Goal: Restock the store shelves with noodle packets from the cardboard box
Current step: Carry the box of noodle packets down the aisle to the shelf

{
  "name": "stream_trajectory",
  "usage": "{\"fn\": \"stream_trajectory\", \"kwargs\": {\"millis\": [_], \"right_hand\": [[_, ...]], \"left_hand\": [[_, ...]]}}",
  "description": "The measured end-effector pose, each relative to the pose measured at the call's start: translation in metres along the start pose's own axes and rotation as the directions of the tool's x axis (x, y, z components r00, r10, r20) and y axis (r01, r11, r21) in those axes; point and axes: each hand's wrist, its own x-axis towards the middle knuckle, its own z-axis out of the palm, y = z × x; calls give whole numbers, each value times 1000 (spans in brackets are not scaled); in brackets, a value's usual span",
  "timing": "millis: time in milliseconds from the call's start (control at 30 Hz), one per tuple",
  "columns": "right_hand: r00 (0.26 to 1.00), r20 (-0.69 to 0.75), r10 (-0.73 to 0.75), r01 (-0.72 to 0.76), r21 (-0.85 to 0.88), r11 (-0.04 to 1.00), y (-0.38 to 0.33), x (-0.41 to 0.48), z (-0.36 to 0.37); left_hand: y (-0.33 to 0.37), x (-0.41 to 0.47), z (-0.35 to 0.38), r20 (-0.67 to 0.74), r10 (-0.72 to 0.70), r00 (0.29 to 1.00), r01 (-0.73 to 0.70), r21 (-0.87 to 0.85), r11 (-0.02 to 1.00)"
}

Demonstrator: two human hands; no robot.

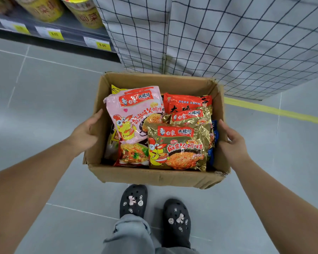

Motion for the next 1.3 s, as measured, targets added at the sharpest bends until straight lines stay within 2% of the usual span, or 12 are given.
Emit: {"fn": "stream_trajectory", "kwargs": {"millis": [167,333,600,933,1033,1300], "right_hand": [[994,111,-9,18,-78,997,-33,-34,29],[976,214,-30,71,-184,980,-95,-68,69],[926,358,-116,259,-381,888,-211,-140,169],[842,505,-188,418,-393,819,-304,-207,349],[823,535,-192,441,-389,808,-340,-220,411],[731,656,-185,527,-372,764,-437,-243,602]], "left_hand": [[-21,-50,-39,-58,-169,984,169,-11,986],[-47,-115,-91,-153,-274,949,257,-127,958],[-115,-195,-190,-227,-457,860,376,-322,869],[-199,-230,-342,-258,-523,812,372,-460,806],[-232,-226,-391,-262,-569,780,408,-476,779],[-326,-198,-523,-294,-630,719,382,-590,711]]}}
